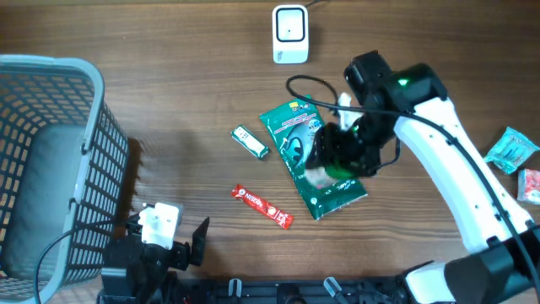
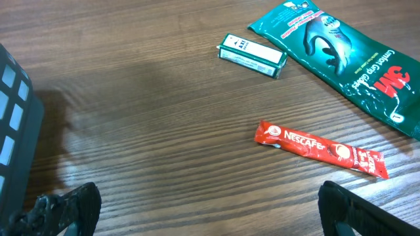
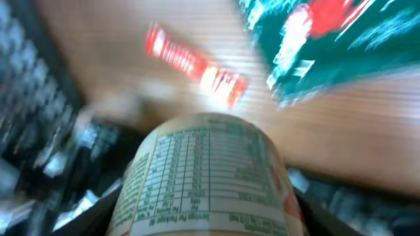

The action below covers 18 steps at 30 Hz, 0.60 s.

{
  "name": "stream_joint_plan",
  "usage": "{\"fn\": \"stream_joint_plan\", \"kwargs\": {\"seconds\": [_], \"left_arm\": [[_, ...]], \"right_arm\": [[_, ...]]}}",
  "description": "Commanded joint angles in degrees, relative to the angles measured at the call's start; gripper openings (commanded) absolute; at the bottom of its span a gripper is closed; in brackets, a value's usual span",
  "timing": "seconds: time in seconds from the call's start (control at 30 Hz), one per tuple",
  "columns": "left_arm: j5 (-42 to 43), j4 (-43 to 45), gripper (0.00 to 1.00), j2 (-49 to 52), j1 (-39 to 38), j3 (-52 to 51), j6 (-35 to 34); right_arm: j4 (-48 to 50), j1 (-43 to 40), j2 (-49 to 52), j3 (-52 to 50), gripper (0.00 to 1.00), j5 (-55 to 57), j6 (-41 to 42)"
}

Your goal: Scan the item barcode

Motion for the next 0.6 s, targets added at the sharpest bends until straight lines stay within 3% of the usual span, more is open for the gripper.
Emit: {"fn": "stream_joint_plan", "kwargs": {"seconds": [0.0, 0.13, 0.3, 0.43, 0.57], "left_arm": [[0.50, 0.20, 1.00, -0.31, 0.20, -0.07, -0.33], [0.50, 0.20, 1.00, -0.31, 0.20, -0.07, -0.33], [0.50, 0.20, 1.00, -0.31, 0.20, -0.07, -0.33], [0.50, 0.20, 1.00, -0.31, 0.20, -0.07, -0.33], [0.50, 0.22, 1.00, -0.31, 0.20, -0.07, -0.33]], "right_arm": [[10.56, 0.04, -0.20, 0.98, 0.54, 19.37, 8.81], [27.36, 0.04, 1.07, 0.15, 0.49, 26.82, 8.33], [44.59, 0.42, 5.66, 0.13, 0.64, 29.62, 2.62], [60.85, 1.27, 12.04, 0.13, 0.65, 30.21, -5.33], [76.87, 1.33, 17.18, 0.13, 0.70, 32.83, -5.18]]}}
